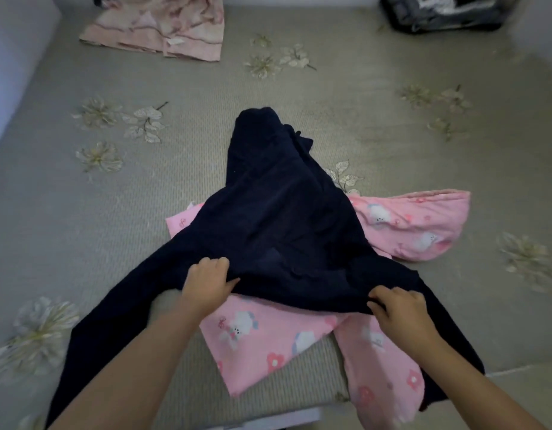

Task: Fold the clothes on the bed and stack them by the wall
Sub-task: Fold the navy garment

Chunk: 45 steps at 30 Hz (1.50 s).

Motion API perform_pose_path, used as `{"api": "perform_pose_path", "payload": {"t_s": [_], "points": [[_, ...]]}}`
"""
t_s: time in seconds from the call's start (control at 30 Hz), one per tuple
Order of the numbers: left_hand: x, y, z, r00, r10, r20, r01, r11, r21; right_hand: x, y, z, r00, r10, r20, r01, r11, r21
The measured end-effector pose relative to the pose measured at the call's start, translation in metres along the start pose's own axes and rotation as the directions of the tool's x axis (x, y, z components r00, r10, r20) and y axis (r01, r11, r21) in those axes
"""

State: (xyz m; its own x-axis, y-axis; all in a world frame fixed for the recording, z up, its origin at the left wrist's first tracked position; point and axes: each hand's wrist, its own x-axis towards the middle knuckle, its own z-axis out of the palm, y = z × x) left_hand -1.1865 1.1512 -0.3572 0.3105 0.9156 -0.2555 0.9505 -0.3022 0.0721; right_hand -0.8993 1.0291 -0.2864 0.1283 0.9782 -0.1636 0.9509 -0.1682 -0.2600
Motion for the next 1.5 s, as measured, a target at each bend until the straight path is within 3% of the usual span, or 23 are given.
{"api": "perform_pose_path", "payload": {"t_s": [0.13, 0.23, 0.33, 0.43, 0.6, 0.77, 0.93, 1.0, 1.17, 1.33, 1.5], "points": [[-0.064, -0.012, -0.082, 0.987, 0.018, -0.162, -0.055, 0.972, -0.227, 0.002, -0.01, -0.068, 0.977, 0.039, -0.209, -0.034, 0.999, 0.027], [-0.111, -0.006, -0.167, 0.963, -0.004, -0.27, -0.097, 0.928, -0.359, -0.006, -0.049, -0.15, 0.883, 0.037, -0.469, 0.019, 0.993, 0.115], [-0.161, 0.006, -0.256, 0.864, -0.092, -0.495, -0.196, 0.844, -0.499, -0.043, -0.091, -0.232, 0.75, 0.065, -0.658, 0.085, 0.977, 0.193], [-0.212, 0.009, -0.332, 0.734, -0.143, -0.664, -0.255, 0.848, -0.465, -0.082, -0.117, -0.3, 0.615, 0.022, -0.789, 0.174, 0.971, 0.162], [-0.286, 0.014, -0.412, 0.463, -0.208, -0.862, -0.281, 0.888, -0.365, -0.13, -0.149, -0.376, 0.503, -0.059, -0.862, 0.263, 0.961, 0.088], [-0.342, 0.007, -0.453, 0.322, -0.179, -0.93, -0.176, 0.953, -0.245, -0.167, -0.172, -0.411, 0.468, -0.159, -0.869, 0.28, 0.96, -0.025], [-0.375, 0.003, -0.452, 0.166, -0.103, -0.981, 0.007, 0.995, -0.103, -0.178, -0.189, -0.403, 0.421, -0.254, -0.871, 0.277, 0.95, -0.143], [-0.377, -0.003, -0.442, 0.187, -0.129, -0.974, 0.07, 0.991, -0.118, -0.174, -0.194, -0.392, 0.422, -0.288, -0.86, 0.312, 0.936, -0.161], [-0.352, -0.039, -0.402, 0.295, -0.229, -0.928, 0.194, 0.965, -0.176, -0.136, -0.212, -0.354, 0.517, -0.367, -0.773, 0.333, 0.918, -0.214], [-0.306, -0.09, -0.346, 0.426, -0.293, -0.856, 0.298, 0.939, -0.173, -0.07, -0.233, -0.298, 0.634, -0.409, -0.656, 0.311, 0.912, -0.269], [-0.223, -0.159, -0.289, 0.571, -0.397, -0.718, 0.404, 0.898, -0.175, 0.043, -0.264, -0.215, 0.79, -0.444, -0.423, 0.344, 0.892, -0.294]]}}
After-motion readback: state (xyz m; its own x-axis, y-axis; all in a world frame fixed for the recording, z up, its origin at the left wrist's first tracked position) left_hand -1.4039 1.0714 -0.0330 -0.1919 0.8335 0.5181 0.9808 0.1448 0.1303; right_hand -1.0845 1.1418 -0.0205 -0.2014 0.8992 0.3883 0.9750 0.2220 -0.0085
